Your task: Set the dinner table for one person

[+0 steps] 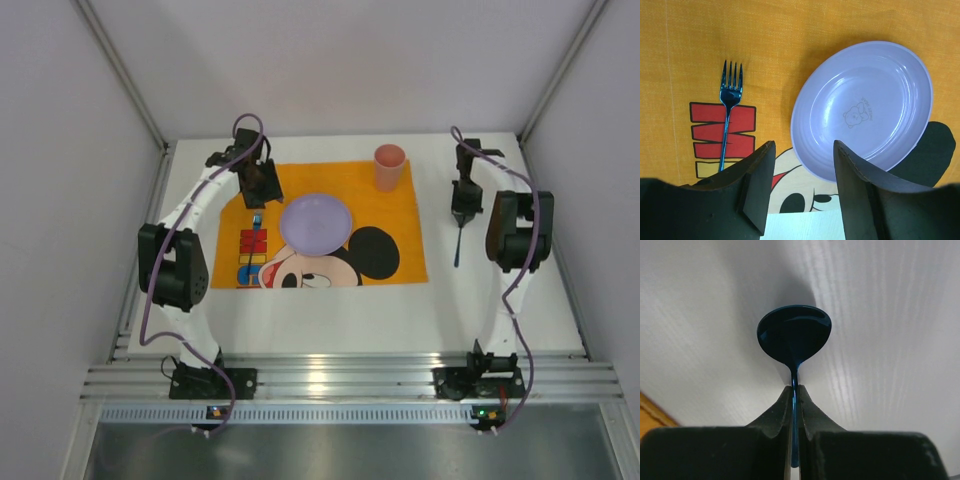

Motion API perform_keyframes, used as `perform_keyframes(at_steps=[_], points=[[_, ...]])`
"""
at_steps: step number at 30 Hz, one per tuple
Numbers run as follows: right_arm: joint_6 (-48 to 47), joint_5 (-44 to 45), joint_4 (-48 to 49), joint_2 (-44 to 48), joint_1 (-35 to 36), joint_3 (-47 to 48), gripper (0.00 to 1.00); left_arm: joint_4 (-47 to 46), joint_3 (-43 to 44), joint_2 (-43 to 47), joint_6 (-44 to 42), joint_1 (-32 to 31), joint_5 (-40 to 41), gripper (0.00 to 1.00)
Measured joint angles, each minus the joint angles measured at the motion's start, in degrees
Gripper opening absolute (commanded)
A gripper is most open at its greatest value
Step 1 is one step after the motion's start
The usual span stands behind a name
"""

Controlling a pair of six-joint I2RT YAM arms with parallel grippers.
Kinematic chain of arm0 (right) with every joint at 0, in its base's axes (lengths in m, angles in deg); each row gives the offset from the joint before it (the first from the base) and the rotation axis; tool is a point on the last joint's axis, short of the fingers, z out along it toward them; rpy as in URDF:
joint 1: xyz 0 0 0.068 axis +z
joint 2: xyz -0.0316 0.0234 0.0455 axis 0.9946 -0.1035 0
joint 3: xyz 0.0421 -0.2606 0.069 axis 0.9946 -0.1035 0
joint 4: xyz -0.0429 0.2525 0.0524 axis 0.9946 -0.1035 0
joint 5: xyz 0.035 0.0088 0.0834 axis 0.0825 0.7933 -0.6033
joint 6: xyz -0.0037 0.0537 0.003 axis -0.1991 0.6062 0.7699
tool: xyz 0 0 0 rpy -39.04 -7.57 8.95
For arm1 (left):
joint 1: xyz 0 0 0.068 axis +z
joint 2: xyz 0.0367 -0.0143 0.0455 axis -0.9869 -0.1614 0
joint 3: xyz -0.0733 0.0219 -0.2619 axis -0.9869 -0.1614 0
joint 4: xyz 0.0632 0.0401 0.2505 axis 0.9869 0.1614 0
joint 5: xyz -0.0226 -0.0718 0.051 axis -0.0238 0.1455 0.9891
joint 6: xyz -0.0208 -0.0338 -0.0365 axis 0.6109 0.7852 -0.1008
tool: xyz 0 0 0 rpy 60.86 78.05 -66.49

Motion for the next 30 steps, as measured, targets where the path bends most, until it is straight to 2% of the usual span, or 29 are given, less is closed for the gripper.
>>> perform_keyframes(at_steps=[8, 14, 20, 30], points=[[4.9, -8.5, -0.9, 3.6, 11.3, 1.3, 0.00, 0.0, 0.0, 0.0, 0.0, 0.2, -0.7, 0.55], [9.8, -16.6, 2.8, 7.7, 18.9, -1.0, 0.00, 0.0, -0.2, 0.0, 0.0, 0.2, -1.0, 0.55], [13.6, -19.9, 8.7, 6.7, 21.9, -3.2, 0.00, -0.1, -3.3, 1.9, 0.0, 0.2, -1.0, 0.55], [17.7, -19.8, 13.6, 3.7, 22.1, -3.7, 0.00, 0.1, -9.6, 10.4, -0.2, 0.2, 0.7, 0.56]])
